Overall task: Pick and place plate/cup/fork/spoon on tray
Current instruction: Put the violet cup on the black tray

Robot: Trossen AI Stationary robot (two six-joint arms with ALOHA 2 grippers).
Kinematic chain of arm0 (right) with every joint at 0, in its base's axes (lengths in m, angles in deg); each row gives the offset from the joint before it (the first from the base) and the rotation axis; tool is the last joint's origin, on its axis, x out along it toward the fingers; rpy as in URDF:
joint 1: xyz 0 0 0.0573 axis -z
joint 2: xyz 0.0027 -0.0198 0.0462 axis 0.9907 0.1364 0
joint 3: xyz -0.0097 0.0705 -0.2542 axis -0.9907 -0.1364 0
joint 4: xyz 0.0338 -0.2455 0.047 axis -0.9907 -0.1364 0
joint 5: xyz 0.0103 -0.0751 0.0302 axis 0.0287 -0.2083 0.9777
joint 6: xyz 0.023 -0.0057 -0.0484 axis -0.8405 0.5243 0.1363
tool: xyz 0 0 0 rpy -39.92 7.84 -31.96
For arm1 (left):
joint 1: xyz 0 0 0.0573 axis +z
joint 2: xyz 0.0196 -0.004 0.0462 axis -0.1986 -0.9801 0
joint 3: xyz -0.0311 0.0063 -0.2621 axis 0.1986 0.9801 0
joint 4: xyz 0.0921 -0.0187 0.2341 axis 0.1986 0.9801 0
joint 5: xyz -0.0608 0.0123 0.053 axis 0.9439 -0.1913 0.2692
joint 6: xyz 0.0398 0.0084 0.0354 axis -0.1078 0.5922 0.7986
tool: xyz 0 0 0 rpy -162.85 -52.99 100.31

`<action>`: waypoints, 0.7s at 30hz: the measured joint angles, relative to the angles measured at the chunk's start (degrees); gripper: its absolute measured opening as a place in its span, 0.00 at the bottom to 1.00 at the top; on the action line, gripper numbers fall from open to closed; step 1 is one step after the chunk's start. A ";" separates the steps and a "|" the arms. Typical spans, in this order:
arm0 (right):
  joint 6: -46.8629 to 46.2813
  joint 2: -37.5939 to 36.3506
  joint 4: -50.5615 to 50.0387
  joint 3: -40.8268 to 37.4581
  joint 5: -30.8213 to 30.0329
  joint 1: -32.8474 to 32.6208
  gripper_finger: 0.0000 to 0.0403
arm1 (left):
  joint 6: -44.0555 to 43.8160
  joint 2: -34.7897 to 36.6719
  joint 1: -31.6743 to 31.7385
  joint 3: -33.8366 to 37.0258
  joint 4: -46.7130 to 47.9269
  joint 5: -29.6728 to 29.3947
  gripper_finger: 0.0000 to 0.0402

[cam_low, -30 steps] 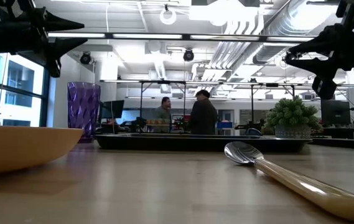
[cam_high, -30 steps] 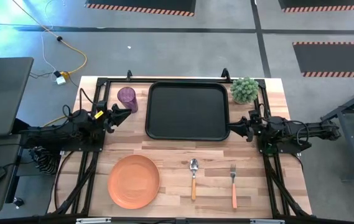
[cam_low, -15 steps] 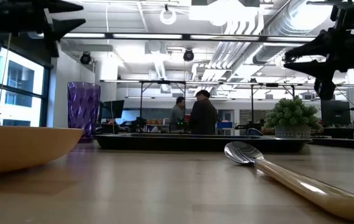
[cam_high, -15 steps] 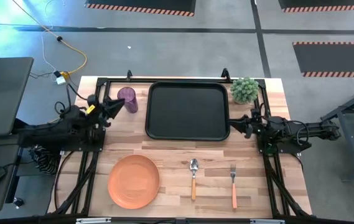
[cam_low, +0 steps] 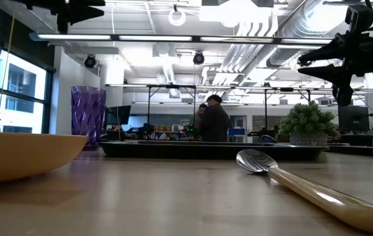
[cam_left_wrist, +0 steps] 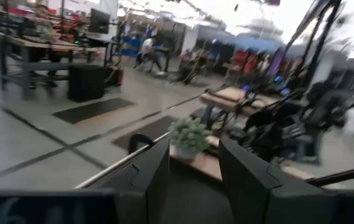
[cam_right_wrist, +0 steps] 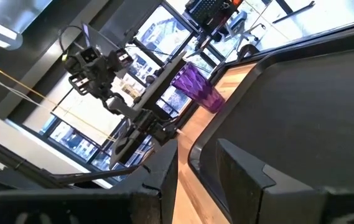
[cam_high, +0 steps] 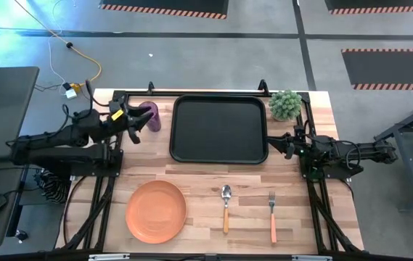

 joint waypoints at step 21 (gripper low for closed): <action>1.01 0.00 8.41 0.00 -1.22 1.56 0.26 | 1.35 -21.71 8.51 -22.15 36.64 2.81 0.37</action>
